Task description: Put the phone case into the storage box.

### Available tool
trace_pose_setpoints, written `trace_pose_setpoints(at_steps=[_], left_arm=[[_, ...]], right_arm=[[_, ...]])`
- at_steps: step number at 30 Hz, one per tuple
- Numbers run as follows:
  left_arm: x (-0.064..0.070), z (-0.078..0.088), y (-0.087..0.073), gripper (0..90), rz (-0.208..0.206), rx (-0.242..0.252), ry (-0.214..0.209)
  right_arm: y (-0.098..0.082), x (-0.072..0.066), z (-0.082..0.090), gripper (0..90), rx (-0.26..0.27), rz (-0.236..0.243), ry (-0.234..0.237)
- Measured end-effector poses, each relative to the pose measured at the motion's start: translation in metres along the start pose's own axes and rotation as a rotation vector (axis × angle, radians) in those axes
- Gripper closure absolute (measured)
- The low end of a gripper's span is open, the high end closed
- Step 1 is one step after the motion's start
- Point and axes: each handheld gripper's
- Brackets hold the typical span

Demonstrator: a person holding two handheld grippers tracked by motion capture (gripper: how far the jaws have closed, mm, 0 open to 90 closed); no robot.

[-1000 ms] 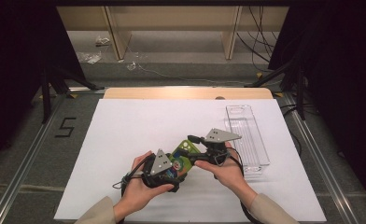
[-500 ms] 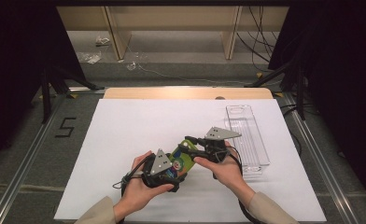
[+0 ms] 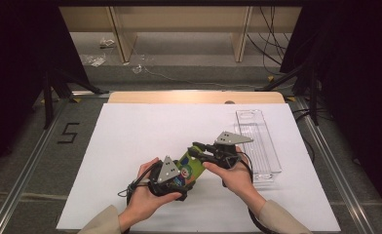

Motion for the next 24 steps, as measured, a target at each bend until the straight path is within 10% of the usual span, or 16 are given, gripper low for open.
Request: trace_pose_setpoints(at_steps=[24], left_arm=[[0.001, 0.0, 0.0, 15.2, -0.054, 0.034, 0.014]], right_arm=[[0.013, -0.013, 0.009, 76.2, 0.038, 0.003, 0.034]])
Point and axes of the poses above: each handheld gripper's, and its own axes: z roughly backward along the jaws, y roughly out of its top, x roughly to its right, and after that the axes turned 7 degrees about -y, right-handed
